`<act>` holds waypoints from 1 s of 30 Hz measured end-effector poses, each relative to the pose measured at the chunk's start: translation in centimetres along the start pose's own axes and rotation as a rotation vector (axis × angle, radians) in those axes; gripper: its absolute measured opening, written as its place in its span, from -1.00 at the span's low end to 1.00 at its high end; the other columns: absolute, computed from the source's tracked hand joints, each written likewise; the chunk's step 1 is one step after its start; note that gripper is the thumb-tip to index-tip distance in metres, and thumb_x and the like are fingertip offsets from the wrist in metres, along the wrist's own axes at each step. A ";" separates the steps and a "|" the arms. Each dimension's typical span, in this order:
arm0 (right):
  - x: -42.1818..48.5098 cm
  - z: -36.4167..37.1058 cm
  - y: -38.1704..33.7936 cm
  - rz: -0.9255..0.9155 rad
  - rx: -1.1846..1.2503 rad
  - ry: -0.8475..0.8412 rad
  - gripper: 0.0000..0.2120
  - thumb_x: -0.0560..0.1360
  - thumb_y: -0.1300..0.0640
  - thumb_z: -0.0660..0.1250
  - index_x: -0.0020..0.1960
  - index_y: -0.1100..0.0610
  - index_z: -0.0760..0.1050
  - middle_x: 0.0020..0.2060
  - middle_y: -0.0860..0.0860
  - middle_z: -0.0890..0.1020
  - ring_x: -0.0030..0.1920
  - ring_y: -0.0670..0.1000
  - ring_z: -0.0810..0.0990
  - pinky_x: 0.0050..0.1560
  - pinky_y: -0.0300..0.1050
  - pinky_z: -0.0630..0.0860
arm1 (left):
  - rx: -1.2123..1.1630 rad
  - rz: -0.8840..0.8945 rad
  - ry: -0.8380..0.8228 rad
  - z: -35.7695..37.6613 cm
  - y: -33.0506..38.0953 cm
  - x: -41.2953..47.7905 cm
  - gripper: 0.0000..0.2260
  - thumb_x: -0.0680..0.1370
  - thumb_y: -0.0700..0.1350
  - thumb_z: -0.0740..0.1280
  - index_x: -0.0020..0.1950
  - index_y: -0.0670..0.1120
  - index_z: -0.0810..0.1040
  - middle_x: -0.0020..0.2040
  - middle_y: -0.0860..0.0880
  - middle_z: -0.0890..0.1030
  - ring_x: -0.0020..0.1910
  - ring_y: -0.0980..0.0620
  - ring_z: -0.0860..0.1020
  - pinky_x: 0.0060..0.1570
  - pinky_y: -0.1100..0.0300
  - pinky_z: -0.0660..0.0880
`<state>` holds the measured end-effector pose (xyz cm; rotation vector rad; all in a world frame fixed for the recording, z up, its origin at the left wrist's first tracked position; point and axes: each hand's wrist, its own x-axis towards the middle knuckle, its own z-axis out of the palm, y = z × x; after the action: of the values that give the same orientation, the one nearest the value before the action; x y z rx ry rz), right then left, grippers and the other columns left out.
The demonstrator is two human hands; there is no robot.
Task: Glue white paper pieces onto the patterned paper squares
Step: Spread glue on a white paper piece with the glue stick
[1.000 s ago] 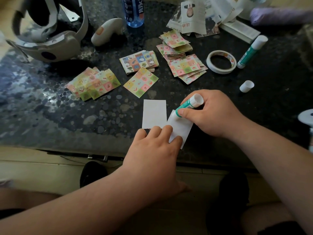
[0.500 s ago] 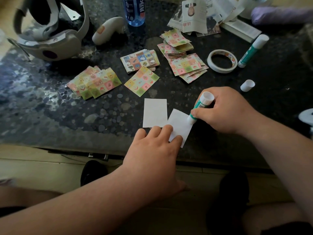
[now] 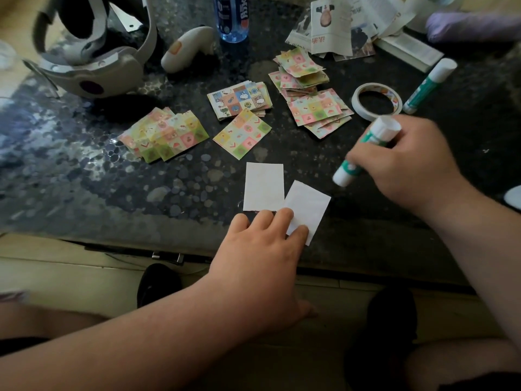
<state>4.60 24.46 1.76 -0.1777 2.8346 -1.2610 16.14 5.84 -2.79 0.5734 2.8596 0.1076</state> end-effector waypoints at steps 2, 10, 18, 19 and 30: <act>-0.5 1.1 -0.2 0.006 0.009 -0.115 -0.81 0.46 0.17 0.47 -0.21 0.28 0.55 -0.31 0.14 0.60 -0.30 -0.01 0.59 -0.36 -0.11 0.51 | -0.003 0.000 0.009 0.0 -0.1 0.1 -0.10 0.38 0.53 0.27 0.56 0.12 0.09 0.51 0.02 0.14 0.44 -0.06 0.23 0.35 -0.06 0.23; -0.7 2.5 0.5 0.017 -0.183 -0.315 -0.85 0.42 0.10 0.49 -0.17 0.15 0.57 -0.26 0.04 0.63 -0.20 0.03 0.61 -0.22 -0.03 0.53 | 0.010 -0.003 -0.014 -0.2 -0.1 0.2 -0.13 0.39 0.54 0.25 0.55 0.13 0.10 0.53 0.01 0.12 0.44 -0.08 0.22 0.38 -0.08 0.21; -0.6 2.7 0.6 -0.039 -0.238 -0.354 -0.81 0.42 0.08 0.50 -0.26 0.11 0.52 -0.33 0.01 0.59 -0.26 0.03 0.57 -0.28 -0.04 0.47 | 0.002 -0.012 -0.016 -0.2 0.0 0.2 -0.13 0.37 0.54 0.27 0.54 0.13 0.14 0.51 0.03 0.13 0.43 -0.07 0.23 0.37 -0.07 0.21; -0.6 2.8 0.6 -0.045 -0.230 -0.356 -0.80 0.43 0.07 0.50 -0.26 0.08 0.52 -0.33 -0.01 0.59 -0.26 0.01 0.57 -0.28 -0.05 0.46 | 0.002 -0.013 -0.017 -0.2 0.0 0.1 -0.12 0.37 0.54 0.27 0.54 0.13 0.13 0.51 0.03 0.13 0.43 -0.07 0.22 0.37 -0.08 0.21; -0.3 3.9 0.3 -0.098 -0.194 -0.344 -0.83 0.47 -0.07 0.50 -0.06 0.02 0.65 -0.19 -0.09 0.67 -0.13 -0.09 0.62 -0.10 -0.08 0.57 | 0.006 -0.011 -0.014 -0.1 0.0 0.0 -0.12 0.37 0.55 0.27 0.54 0.13 0.13 0.51 0.03 0.14 0.44 -0.06 0.23 0.37 -0.08 0.24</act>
<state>5.21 21.81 -1.12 -0.4937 2.6661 -0.8644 16.11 5.81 -2.74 0.5567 2.8505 0.0932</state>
